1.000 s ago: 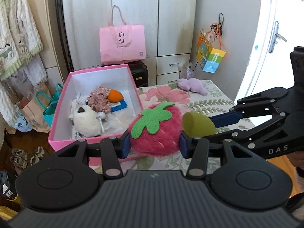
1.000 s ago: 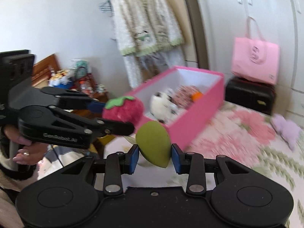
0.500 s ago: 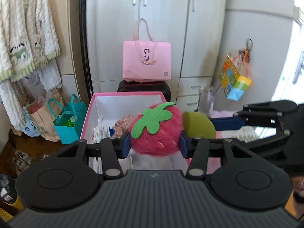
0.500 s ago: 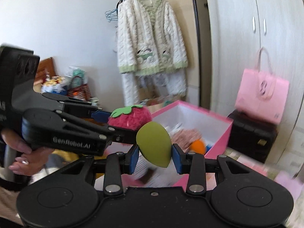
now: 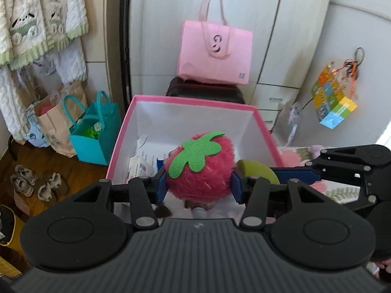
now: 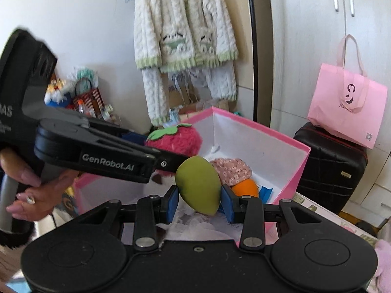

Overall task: Organize soft objects
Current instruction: 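Carry the strawberry plush and sponge over the pink box with both tools, then open both tools to drop the strawberry plush and sponge into the box, then move both tools toward the lavender plush on the bed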

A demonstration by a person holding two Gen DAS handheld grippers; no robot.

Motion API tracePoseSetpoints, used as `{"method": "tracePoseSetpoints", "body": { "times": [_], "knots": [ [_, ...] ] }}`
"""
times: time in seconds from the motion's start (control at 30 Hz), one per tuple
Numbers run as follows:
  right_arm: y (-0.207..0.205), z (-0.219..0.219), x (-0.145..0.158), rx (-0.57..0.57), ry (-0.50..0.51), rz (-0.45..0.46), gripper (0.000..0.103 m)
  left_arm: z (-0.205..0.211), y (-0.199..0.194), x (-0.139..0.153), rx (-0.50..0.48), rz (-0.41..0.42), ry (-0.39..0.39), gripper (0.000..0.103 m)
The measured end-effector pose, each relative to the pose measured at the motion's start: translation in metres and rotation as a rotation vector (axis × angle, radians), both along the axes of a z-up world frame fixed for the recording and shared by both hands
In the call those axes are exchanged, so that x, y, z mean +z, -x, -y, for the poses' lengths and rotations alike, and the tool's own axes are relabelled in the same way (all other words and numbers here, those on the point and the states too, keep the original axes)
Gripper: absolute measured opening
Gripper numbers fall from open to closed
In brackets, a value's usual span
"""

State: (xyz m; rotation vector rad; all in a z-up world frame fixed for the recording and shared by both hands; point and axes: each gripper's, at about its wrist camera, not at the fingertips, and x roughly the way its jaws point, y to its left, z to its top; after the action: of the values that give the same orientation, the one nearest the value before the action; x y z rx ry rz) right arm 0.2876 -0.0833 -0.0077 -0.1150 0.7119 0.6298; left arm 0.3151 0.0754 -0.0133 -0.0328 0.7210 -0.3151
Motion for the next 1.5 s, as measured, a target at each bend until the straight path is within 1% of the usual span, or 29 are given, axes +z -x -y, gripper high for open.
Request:
{"method": "tracePoseSetpoints", "body": {
  "times": [0.13, 0.2, 0.23, 0.27, 0.3, 0.33, 0.4, 0.6, 0.7, 0.8, 0.87, 0.9, 0.97, 1.03, 1.07, 1.13, 1.2, 1.3, 1.4, 1.5],
  "knots": [
    [-0.01, -0.008, -0.011, 0.003, 0.057, -0.005, 0.044, -0.001, -0.01, -0.006, 0.026, 0.0, -0.024, 0.051],
    [-0.015, -0.011, -0.015, 0.001, 0.077, -0.01, 0.045, 0.0, -0.013, -0.008, 0.043, -0.008, -0.028, 0.054],
    [-0.017, -0.012, -0.016, 0.001, 0.081, -0.012, 0.05, 0.0, -0.013, -0.008, 0.055, -0.005, -0.035, 0.057],
    [-0.018, -0.012, -0.017, 0.013, 0.074, -0.01, 0.059, 0.001, -0.012, -0.008, 0.066, 0.01, -0.049, 0.063],
    [-0.017, -0.01, -0.017, 0.035, 0.058, 0.001, 0.063, 0.001, -0.009, -0.007, 0.073, 0.03, -0.068, 0.066],
    [-0.015, -0.007, -0.015, 0.041, 0.038, 0.022, 0.071, 0.0, -0.006, -0.007, 0.081, 0.047, -0.083, 0.067],
    [-0.009, 0.001, -0.011, 0.023, 0.013, 0.041, 0.071, -0.002, 0.002, -0.003, 0.087, 0.073, -0.098, 0.068],
    [0.018, 0.037, 0.007, -0.021, -0.072, 0.039, 0.071, -0.01, 0.031, 0.02, 0.064, 0.101, -0.071, 0.075],
    [0.041, 0.056, 0.021, -0.047, -0.091, 0.046, 0.072, -0.01, 0.049, 0.033, 0.02, 0.106, -0.049, 0.077],
    [0.06, 0.068, 0.031, -0.07, -0.076, 0.069, 0.073, -0.004, 0.067, 0.043, -0.043, 0.116, -0.028, 0.081],
    [0.075, 0.077, 0.039, -0.082, -0.063, 0.084, 0.076, 0.003, 0.078, 0.045, -0.038, 0.111, -0.038, 0.081],
    [0.083, 0.081, 0.043, -0.081, -0.055, 0.092, 0.077, 0.005, 0.083, 0.047, -0.051, 0.115, -0.04, 0.081],
    [0.096, 0.088, 0.05, -0.077, -0.044, 0.105, 0.08, 0.013, 0.097, 0.051, -0.094, 0.124, -0.041, 0.082],
    [0.108, 0.096, 0.056, -0.075, -0.04, 0.112, 0.082, 0.021, 0.111, 0.055, -0.129, 0.126, -0.038, 0.087],
    [0.113, 0.1, 0.059, -0.073, -0.039, 0.112, 0.084, 0.027, 0.118, 0.058, -0.156, 0.129, -0.04, 0.087],
    [0.125, 0.108, 0.063, -0.073, -0.034, 0.118, 0.086, 0.038, 0.131, 0.062, -0.19, 0.136, -0.046, 0.087],
    [0.138, 0.116, 0.066, -0.069, -0.013, 0.131, 0.088, 0.047, 0.144, 0.066, -0.203, 0.143, -0.03, 0.087],
    [0.157, 0.129, 0.068, -0.082, 0.012, 0.162, 0.091, 0.066, 0.156, 0.07, -0.254, 0.126, -0.016, 0.087],
    [0.174, 0.146, 0.068, -0.095, 0.014, 0.199, 0.095, 0.088, 0.164, 0.069, -0.306, 0.126, -0.008, 0.087],
    [0.182, 0.16, 0.065, -0.12, 0.011, 0.21, 0.096, 0.111, 0.165, 0.065, -0.346, 0.122, 0.002, 0.087]
  ]
}}
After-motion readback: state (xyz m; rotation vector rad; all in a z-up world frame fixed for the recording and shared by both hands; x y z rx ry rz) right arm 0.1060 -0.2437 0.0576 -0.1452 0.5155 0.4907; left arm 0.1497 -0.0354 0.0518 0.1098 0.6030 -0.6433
